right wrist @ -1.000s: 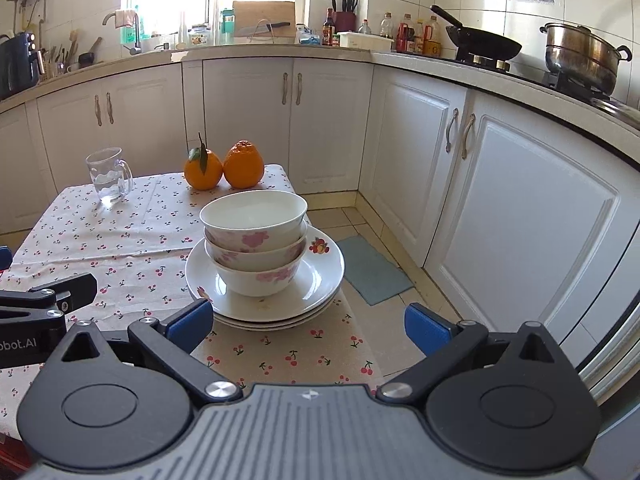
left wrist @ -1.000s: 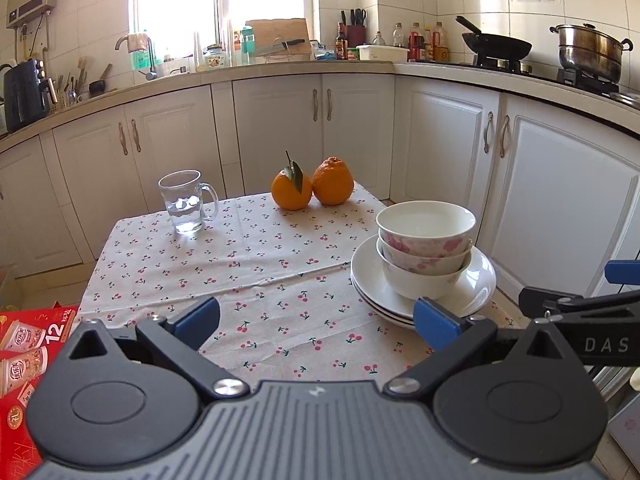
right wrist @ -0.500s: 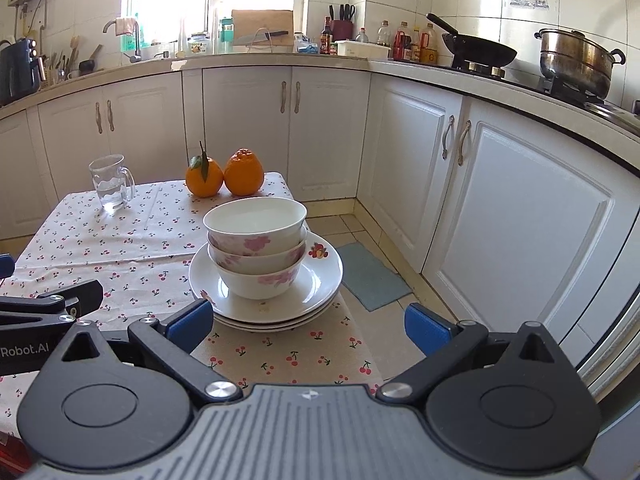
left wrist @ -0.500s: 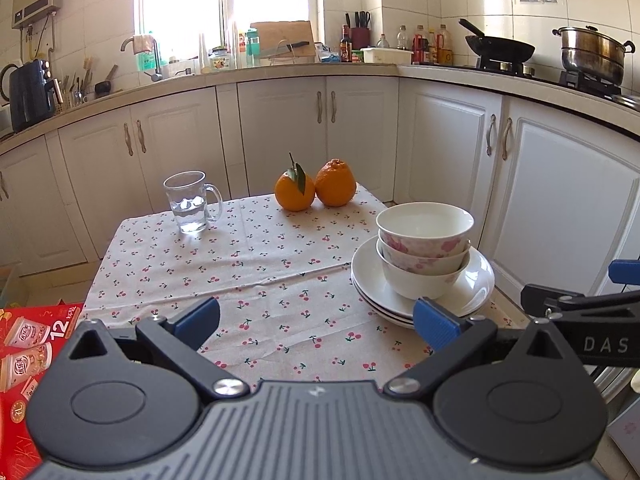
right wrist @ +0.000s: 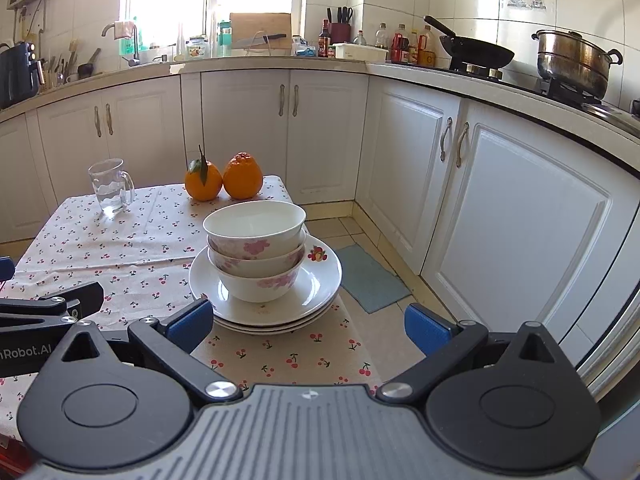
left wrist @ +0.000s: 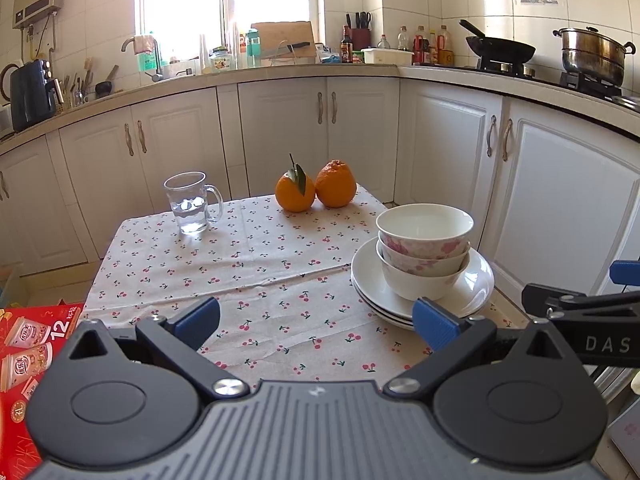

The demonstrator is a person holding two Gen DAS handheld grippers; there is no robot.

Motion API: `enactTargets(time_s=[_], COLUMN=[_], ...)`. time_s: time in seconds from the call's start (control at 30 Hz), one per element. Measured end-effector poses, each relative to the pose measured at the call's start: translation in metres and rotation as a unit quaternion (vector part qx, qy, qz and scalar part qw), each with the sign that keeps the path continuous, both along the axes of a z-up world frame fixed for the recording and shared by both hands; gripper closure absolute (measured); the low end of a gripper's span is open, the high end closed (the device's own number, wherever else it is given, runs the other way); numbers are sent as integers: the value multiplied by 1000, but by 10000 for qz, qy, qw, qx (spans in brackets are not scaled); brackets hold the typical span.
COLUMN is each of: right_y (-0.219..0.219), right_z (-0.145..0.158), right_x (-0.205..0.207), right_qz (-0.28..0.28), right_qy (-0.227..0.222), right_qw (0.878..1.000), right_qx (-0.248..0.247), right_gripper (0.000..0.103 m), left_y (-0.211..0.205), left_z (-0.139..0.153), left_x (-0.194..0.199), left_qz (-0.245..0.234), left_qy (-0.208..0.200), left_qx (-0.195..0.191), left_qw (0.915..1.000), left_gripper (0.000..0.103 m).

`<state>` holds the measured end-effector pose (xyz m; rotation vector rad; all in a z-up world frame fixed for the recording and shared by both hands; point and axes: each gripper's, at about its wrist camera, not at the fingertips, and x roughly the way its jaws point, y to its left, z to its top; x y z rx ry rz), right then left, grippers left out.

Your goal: Organize plates and bowls

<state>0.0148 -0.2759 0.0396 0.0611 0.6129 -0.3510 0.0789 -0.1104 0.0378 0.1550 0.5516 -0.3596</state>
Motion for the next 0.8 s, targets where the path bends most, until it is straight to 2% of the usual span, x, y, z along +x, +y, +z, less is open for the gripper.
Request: enactTargets(time_s=[0.8], right_y=[2], right_z=[0], right_x=[1], right_qz=[32], right_qy=[3], right_qw=[10000], right_qx=[-17], right_gripper=[0], left_y=[1], left_z=[-1], left_x=[2], left_qz=[41], left_qy=[32], left_qx=[-4], left_qw=[10000], left_gripper=[1])
